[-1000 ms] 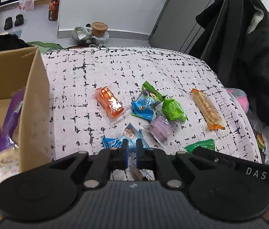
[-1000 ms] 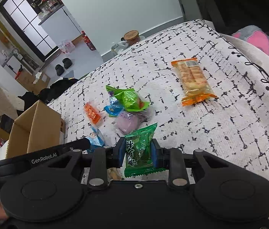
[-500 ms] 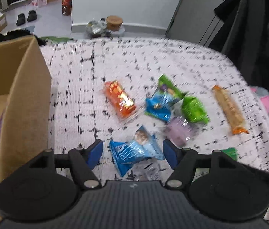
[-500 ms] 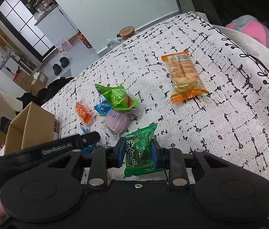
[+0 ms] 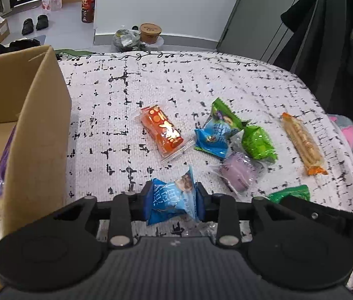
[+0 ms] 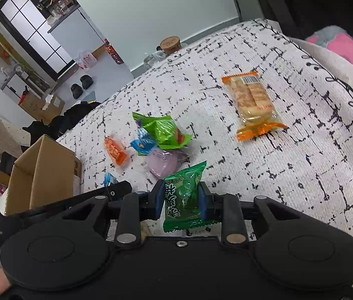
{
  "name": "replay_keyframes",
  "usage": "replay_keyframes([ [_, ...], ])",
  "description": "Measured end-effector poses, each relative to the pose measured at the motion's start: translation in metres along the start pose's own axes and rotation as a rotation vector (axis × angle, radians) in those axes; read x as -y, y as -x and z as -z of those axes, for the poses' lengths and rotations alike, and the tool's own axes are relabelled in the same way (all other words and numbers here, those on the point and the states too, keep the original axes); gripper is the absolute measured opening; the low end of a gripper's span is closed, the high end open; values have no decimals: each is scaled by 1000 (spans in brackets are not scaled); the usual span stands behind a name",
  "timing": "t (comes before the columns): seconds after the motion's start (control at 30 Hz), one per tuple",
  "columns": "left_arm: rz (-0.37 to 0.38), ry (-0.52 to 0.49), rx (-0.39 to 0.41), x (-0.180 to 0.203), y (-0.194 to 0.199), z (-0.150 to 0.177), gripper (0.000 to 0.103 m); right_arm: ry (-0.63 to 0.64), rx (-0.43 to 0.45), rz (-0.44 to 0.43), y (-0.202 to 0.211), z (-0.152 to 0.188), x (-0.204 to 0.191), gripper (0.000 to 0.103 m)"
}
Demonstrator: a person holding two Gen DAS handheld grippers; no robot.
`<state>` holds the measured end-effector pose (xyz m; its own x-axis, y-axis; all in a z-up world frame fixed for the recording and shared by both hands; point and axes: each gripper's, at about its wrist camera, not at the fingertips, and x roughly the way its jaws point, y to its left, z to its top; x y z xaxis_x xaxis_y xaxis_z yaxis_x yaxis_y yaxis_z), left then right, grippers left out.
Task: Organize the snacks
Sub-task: 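Carry both snacks over the cardboard box and open both tools to drop them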
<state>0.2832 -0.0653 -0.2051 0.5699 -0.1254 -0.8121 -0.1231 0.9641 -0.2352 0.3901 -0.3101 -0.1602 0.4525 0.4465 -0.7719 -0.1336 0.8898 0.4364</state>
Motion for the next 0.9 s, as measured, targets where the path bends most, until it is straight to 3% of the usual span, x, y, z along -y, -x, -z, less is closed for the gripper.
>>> replay_keyframes([
  [0.37,56,-1,53,-8,33,1,28,31,51,11,17,2,-23,27],
  [0.63,126,-30,145,-17,78,-8,28,58,103,-7,35,0,-50,27],
  [0.9,127,14,217,-47,117,-15,28,91,124,-56,42,2,-84,27],
])
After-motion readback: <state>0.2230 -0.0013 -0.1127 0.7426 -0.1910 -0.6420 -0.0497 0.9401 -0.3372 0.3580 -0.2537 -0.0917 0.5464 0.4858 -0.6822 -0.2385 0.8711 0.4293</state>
